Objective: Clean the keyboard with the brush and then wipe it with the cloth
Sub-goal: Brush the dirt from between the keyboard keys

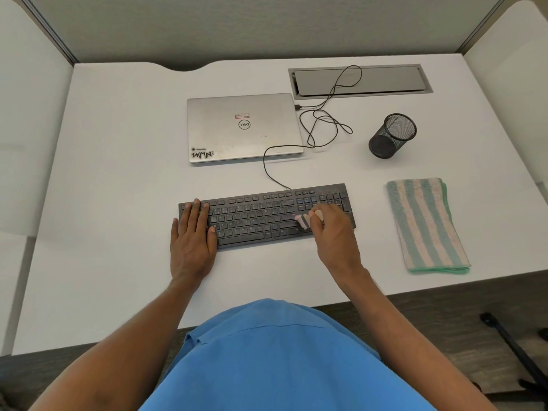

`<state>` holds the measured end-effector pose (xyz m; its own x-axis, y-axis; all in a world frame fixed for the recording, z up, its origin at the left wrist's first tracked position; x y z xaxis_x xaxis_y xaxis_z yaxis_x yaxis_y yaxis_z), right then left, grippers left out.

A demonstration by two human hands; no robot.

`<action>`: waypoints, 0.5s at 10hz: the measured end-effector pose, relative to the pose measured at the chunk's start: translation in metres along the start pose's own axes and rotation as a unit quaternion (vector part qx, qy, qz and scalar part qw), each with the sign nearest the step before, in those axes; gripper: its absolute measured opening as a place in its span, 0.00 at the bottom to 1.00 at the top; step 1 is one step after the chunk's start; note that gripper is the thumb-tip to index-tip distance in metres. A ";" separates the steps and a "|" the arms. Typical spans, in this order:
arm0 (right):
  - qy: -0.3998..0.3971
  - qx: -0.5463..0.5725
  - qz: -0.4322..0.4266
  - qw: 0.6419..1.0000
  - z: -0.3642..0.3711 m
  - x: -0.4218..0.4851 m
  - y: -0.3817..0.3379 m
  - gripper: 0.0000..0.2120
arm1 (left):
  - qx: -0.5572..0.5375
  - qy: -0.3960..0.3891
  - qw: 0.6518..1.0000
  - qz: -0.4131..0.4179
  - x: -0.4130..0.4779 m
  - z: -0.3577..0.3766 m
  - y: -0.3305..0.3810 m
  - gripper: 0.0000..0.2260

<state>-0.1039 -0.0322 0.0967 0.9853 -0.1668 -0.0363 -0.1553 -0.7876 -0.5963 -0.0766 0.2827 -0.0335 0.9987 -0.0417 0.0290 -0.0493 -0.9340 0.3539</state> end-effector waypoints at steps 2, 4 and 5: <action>-0.032 0.000 0.016 0.999 0.010 -0.009 0.012 0.09 | 0.000 0.000 1.000 0.000 0.000 0.000 0.000 0.27; -0.031 -0.031 0.012 0.999 -0.013 -0.008 0.014 0.09 | 0.003 0.000 1.000 0.000 0.000 0.000 0.000 0.27; -0.021 -0.014 -0.009 1.000 -0.023 -0.002 0.007 0.07 | 0.000 0.000 1.000 -0.001 0.000 0.000 -0.001 0.27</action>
<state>-0.1086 -0.0507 0.1107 0.9900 -0.1276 -0.0604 -0.1390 -0.8072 -0.5737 -0.0764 0.2833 -0.0338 0.9988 -0.0409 0.0278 -0.0481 -0.9341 0.3537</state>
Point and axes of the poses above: each hand's wrist, its own x-axis towards the middle knuckle, its own z-axis out of the palm, y = z × x, the point moved 6 cm from there along x, towards the middle knuckle, and after that the axes turned 2 degrees about -y, right-handed, at the moved point
